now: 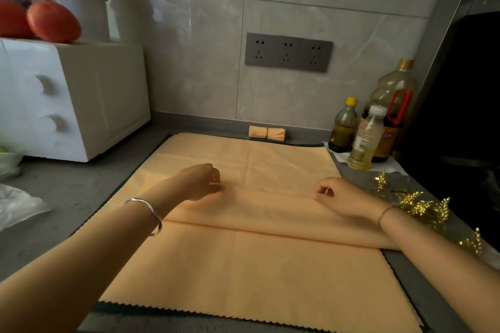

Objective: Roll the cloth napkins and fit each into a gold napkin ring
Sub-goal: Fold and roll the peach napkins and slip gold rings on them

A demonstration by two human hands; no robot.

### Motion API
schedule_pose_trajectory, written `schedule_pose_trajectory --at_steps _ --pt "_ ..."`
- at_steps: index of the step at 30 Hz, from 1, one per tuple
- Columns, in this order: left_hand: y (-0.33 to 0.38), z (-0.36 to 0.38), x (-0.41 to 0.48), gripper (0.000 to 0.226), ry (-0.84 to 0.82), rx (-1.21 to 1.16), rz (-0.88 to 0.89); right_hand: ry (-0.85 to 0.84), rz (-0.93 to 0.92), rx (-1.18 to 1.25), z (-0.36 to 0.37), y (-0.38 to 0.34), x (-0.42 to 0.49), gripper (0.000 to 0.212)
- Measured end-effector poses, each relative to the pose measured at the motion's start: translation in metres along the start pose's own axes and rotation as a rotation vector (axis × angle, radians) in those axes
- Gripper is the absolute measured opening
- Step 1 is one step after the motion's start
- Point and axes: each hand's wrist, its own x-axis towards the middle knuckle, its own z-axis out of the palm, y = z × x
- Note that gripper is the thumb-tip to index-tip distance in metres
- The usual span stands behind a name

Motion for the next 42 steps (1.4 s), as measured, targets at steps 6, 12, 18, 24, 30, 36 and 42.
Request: schedule_pose_trajectory --at_steps 6,12,18,24,30,36,42 --pt "0.002 0.006 0.003 0.033 0.058 0.023 -0.02 -0.025 -0.009 -0.022 -0.001 0.003 0.0 0.006" --pt "0.003 0.012 0.005 0.033 0.113 0.071 -0.063 0.117 0.013 -0.01 0.006 -0.002 0.005 0.006" --pt "0.015 0.022 0.002 0.035 0.276 0.101 -0.023 0.153 0.085 -0.023 0.015 -0.005 0.008 0.009" --pt "0.054 0.035 -0.004 0.043 0.094 -0.064 0.24 0.149 0.134 -0.029 0.016 -0.008 0.009 0.01" --pt "0.064 0.058 -0.01 0.052 0.028 0.002 0.083 0.228 0.1 -0.188 0.025 -0.035 0.002 0.027" --pt "0.064 0.064 -0.008 0.051 0.075 0.017 0.051 0.113 0.018 -0.1 0.067 -0.099 0.011 0.045" --pt "0.064 0.067 -0.006 0.051 0.072 0.027 0.034 0.112 0.006 -0.159 0.087 -0.102 0.014 0.049"
